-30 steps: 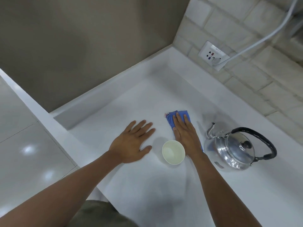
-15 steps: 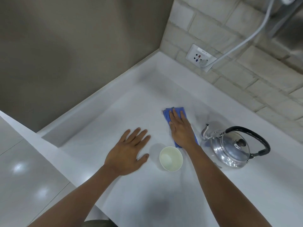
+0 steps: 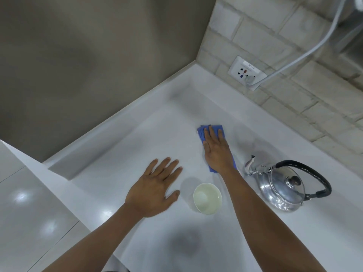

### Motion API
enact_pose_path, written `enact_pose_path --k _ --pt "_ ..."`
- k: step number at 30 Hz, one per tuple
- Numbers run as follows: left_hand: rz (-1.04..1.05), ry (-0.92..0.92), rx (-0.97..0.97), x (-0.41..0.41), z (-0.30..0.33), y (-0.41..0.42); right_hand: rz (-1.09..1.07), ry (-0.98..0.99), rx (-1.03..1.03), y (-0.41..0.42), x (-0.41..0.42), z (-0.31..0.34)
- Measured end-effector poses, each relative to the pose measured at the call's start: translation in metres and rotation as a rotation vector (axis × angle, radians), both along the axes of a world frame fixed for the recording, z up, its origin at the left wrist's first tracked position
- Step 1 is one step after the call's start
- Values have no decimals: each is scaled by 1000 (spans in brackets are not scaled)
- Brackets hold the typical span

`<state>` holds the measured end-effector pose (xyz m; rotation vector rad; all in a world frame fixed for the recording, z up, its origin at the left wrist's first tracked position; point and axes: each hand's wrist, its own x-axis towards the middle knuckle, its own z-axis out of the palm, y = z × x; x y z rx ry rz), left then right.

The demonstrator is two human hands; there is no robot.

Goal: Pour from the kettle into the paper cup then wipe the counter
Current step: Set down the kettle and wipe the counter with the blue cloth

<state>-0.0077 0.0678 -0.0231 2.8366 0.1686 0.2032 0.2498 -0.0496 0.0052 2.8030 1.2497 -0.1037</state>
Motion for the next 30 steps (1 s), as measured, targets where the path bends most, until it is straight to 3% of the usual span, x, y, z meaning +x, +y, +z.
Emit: enact_pose_path --k 6,10,15,19,25,30 --pt "-1 1 2 0 0 0 231 131 108 -33 -34 -6" --pt "3 -6 1 0 -3 0 153 139 154 -54 -24 -9" --pt "1 -11 7 0 -4 0 -14 19 99 -24 5 -5" --pt "-3 -17 13 0 -4 0 133 17 125 4 -4 -3" --pt "-4 -17 27 1 -6 1 293 371 247 -7 -27 -1" --pt "-17 -44 20 1 -7 2 -41 742 700 -29 -36 37"
